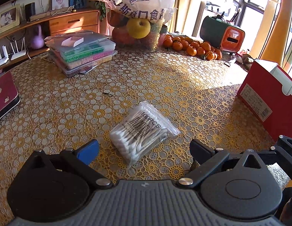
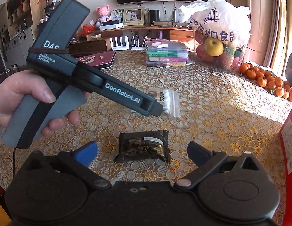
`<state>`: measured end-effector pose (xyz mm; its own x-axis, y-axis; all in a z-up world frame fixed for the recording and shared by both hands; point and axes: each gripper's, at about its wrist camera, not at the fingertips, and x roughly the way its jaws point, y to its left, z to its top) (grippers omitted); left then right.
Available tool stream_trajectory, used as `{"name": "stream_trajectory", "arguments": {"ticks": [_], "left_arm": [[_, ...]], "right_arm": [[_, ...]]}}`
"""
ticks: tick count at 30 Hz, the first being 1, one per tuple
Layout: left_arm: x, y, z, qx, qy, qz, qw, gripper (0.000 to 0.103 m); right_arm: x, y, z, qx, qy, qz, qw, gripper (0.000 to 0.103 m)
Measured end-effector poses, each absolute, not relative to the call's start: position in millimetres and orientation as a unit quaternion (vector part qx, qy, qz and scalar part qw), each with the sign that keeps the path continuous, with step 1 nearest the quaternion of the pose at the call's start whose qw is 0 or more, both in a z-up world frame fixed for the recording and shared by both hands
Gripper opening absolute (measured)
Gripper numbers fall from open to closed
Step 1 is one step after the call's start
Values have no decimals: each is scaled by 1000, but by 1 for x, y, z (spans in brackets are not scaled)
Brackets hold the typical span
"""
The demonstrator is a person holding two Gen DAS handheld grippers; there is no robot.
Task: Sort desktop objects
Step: 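Move the right gripper to the black pack while the left gripper approaches the cotton swab bag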
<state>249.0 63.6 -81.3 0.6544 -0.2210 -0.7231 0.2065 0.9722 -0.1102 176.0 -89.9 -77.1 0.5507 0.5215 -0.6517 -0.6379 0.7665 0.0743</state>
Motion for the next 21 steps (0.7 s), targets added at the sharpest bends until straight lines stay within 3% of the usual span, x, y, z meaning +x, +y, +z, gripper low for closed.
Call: {"name": "stream_trajectory", "arguments": {"ticks": [13, 21], "left_arm": [[275, 56, -97, 21, 385, -147, 911, 103], [276, 51, -106, 34, 376, -169, 911, 102]], "right_arm": [[192, -76, -94, -86, 355, 334, 869, 101], [198, -74, -100, -93, 361, 331, 867, 94]]}}
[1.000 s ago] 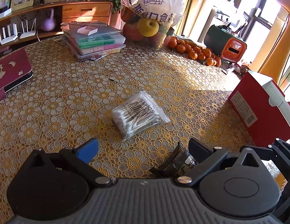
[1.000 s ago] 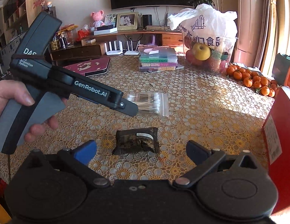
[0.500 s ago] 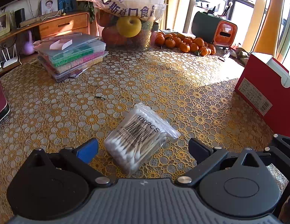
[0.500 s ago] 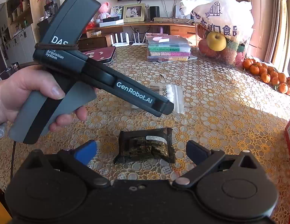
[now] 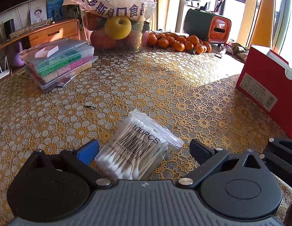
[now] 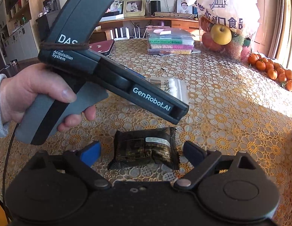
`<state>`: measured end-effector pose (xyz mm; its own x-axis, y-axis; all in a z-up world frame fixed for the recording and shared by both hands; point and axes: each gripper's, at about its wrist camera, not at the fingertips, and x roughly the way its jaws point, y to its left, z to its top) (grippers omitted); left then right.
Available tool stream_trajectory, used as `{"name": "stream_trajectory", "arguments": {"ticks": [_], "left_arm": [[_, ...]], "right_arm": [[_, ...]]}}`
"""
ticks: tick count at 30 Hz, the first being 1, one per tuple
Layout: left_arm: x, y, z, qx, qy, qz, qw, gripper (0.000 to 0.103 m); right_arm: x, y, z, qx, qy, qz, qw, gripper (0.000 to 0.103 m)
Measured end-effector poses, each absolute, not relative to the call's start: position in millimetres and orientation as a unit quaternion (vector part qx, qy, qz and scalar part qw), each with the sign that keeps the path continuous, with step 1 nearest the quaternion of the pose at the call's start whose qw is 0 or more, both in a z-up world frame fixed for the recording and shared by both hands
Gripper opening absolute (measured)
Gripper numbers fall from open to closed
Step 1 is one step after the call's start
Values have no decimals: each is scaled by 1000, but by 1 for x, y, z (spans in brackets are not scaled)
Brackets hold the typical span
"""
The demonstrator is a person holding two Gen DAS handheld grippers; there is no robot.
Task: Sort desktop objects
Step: 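Move the right gripper to the black pack while the left gripper approaches the cotton swab bag, then close the right gripper on the black pack while the left gripper closes on the swab bag, then lift and carry the black pack and swab bag with both grippers over the red box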
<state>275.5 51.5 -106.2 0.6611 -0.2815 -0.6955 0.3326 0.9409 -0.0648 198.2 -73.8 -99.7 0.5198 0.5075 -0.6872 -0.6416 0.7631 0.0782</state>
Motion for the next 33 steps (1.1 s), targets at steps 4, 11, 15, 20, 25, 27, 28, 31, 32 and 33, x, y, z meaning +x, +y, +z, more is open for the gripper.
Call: {"name": "stream_trajectory", "arguments": {"ticks": [4, 11, 15, 20, 25, 27, 28, 31, 32, 33], "left_arm": [[274, 51, -108, 38, 369, -167, 913, 102], [268, 48, -109, 57, 355, -149, 921, 92], [267, 50, -107, 51, 352, -134, 925, 75], [269, 55, -104, 41, 355, -122, 926, 57], [267, 54, -100, 37, 356, -117, 926, 42], [266, 53, -99, 36, 359, -116, 925, 38], [266, 53, -99, 36, 361, -116, 925, 36], [265, 51, -97, 34, 365, -110, 924, 35], [263, 51, -97, 33, 364, -110, 924, 34], [262, 50, -96, 31, 364, -110, 924, 34]], "right_arm": [[198, -72, -100, -105, 356, 329, 868, 90], [196, -73, -99, -115, 350, 319, 873, 75], [195, -75, -97, -115, 351, 313, 875, 67], [196, -83, -95, -101, 356, 300, 879, 63], [196, -95, -91, -91, 358, 289, 883, 61], [195, -99, -89, -88, 358, 284, 885, 60], [195, -101, -87, -86, 358, 282, 886, 60], [192, -108, -82, -82, 356, 279, 888, 60], [191, -110, -80, -81, 354, 277, 889, 60], [189, -113, -79, -80, 353, 276, 890, 60]]}}
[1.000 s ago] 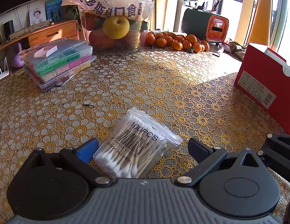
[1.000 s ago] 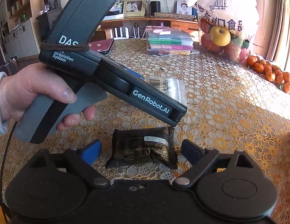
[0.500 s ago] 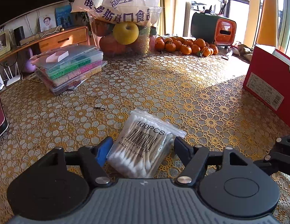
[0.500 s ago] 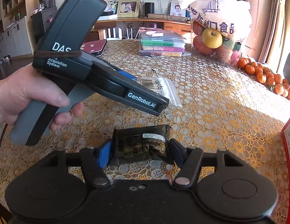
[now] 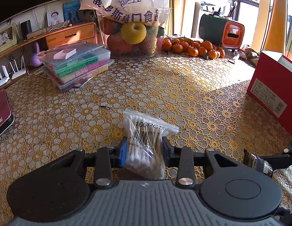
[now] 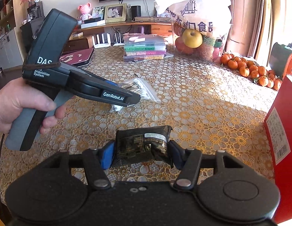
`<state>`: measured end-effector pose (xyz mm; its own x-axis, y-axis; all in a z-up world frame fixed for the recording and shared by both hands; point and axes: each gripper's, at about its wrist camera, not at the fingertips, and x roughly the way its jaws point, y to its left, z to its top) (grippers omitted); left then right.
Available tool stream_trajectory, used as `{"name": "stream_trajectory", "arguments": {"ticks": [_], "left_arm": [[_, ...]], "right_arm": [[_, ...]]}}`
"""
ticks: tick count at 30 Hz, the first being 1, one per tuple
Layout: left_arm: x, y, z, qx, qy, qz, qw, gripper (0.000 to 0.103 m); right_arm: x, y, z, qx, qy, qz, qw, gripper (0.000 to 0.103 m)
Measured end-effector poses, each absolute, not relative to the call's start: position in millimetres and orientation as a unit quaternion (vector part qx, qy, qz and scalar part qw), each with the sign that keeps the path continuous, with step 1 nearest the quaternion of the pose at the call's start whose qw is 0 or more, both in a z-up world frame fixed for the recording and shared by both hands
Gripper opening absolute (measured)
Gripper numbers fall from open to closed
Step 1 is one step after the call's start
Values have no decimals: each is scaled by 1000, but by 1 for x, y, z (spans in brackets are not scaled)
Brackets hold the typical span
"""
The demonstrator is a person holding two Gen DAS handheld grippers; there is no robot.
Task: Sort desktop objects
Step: 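Lift and carry the black pack and swab bag with both grippers over the red box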
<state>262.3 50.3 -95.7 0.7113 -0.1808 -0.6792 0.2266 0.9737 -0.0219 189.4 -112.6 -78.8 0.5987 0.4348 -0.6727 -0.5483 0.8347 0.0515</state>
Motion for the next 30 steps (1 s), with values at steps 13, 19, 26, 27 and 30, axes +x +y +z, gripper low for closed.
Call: {"name": "stream_trajectory", "arguments": {"ticks": [13, 19, 26, 27, 30], "left_arm": [[232, 34, -72, 5, 363, -111, 925, 33], [212, 25, -61, -6, 367, -116, 923, 33], [187, 13, -47, -19, 369, -119, 921, 33], [184, 12, -44, -23, 369, -120, 921, 33], [174, 7, -36, -28, 369, -119, 922, 33]], "right_arm": [[175, -139, -58, -66, 339, 257, 903, 60], [167, -152, -49, -59, 331, 249, 908, 60], [157, -166, -37, -51, 322, 240, 914, 60], [156, -168, -35, -49, 321, 240, 915, 60], [150, -174, -29, -47, 315, 237, 918, 60]]}}
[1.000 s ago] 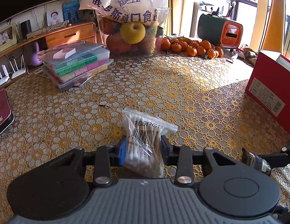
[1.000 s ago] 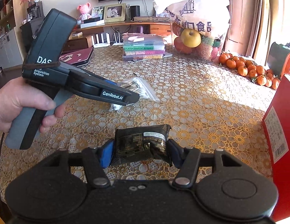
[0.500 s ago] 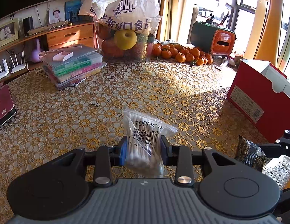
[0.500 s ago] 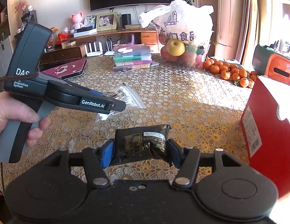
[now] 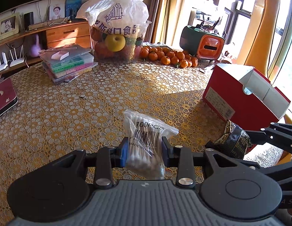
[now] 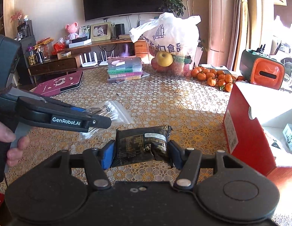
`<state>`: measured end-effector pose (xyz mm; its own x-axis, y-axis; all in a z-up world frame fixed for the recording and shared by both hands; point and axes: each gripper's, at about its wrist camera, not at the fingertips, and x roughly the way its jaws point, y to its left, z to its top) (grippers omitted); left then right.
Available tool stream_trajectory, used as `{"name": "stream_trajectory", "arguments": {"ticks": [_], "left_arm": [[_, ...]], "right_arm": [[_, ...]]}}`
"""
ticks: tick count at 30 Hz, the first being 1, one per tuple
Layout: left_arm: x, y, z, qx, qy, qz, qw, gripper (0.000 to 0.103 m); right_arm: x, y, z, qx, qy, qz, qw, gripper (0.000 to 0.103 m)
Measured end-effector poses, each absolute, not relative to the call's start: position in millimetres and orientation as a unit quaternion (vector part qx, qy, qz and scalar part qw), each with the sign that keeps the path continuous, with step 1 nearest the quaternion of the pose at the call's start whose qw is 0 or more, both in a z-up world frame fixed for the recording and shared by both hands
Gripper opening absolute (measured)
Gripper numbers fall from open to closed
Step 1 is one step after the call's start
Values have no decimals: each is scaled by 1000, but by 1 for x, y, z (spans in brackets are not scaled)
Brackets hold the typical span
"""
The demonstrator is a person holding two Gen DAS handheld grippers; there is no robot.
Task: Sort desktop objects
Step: 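Lift and carry the black pack and swab bag with both grippers over the red box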
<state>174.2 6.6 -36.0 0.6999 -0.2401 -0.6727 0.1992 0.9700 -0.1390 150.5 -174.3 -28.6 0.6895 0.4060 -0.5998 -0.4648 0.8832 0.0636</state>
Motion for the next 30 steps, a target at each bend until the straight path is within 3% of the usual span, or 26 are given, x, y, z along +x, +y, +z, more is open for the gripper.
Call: {"name": "stream_trajectory", "arguments": {"ticks": [30], "left_arm": [[139, -121, 47, -51, 321, -205, 923, 33]], "right_arm": [[117, -297, 31, -43, 261, 170, 949, 60]]}}
